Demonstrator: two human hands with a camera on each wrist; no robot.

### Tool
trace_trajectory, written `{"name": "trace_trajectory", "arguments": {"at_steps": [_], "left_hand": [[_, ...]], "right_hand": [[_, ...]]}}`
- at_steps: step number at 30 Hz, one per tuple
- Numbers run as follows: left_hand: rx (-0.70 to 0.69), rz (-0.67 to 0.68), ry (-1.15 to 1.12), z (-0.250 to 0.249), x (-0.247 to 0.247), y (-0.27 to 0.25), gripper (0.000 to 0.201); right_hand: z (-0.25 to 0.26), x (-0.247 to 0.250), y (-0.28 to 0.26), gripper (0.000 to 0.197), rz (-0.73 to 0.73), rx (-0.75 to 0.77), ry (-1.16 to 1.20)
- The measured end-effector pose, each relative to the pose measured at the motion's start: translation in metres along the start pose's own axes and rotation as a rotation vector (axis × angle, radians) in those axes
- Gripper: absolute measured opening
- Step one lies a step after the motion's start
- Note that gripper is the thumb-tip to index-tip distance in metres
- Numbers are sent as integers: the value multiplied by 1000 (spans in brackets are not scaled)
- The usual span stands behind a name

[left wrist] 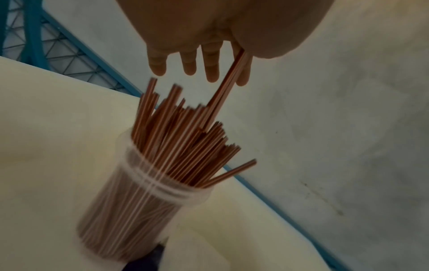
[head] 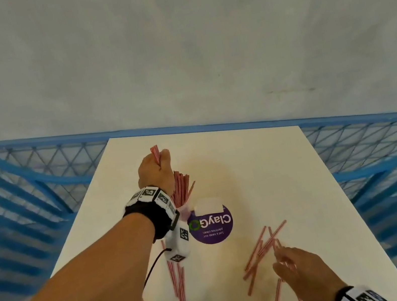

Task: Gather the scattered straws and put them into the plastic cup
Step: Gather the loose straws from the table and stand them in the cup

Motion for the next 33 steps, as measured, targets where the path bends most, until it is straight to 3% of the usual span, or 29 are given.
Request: {"name": "trace_trajectory", "arguments": {"at_steps": [4, 7, 9, 12, 14, 16, 21, 23, 25, 28, 30, 33], "left_hand": [[-20, 76, 263, 24, -16, -2, 38], [-34, 146, 311, 32, -16, -3, 46], [-84, 100, 322, 23, -10, -9, 54], [-313, 44, 369, -7, 1, -37, 50], [-492, 163, 378, -27, 1, -67, 40], [-558, 384, 458, -35, -11, -99, 35], [-394, 818, 719, -7, -65, -167, 51], [-326, 886, 768, 4, -84, -189, 58], [-281, 863, 811, 8, -99, -206, 63], [-215, 795, 859, 9, -117, -219, 77], [-185, 762, 895, 9, -128, -224, 86], [-187, 720, 925, 8, -137, -229, 80]], "right_hand": [[-7, 3, 8, 20, -64, -42, 49], [-12, 6, 13, 9, -150, -113, 54], [-16, 5, 14, 15, -153, -179, 31], [-23, 3, 14, 37, -102, -293, -14], [-28, 4, 12, 42, -74, -368, -21], [-31, 7, 7, 40, -57, -434, -14], [-37, 5, 1, 7, -88, -483, 105], [-49, -7, 6, 12, -110, -488, 260], [-59, -21, 11, 30, -102, -484, 504], [-61, -27, 10, 27, -65, -521, 891], [-69, -21, 9, 24, -90, -508, 900], [-87, -9, 8, 24, -147, -398, 669]]}}
Point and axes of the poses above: each hand's wrist, its own y-axis towards the middle knuckle, its own x-axis out of the back of the hand, z = x × y, the point moved 1 cm from there along y, towards the middle knuckle, and after that the axes turned 7 degrees about y, right-handed, at the moved point
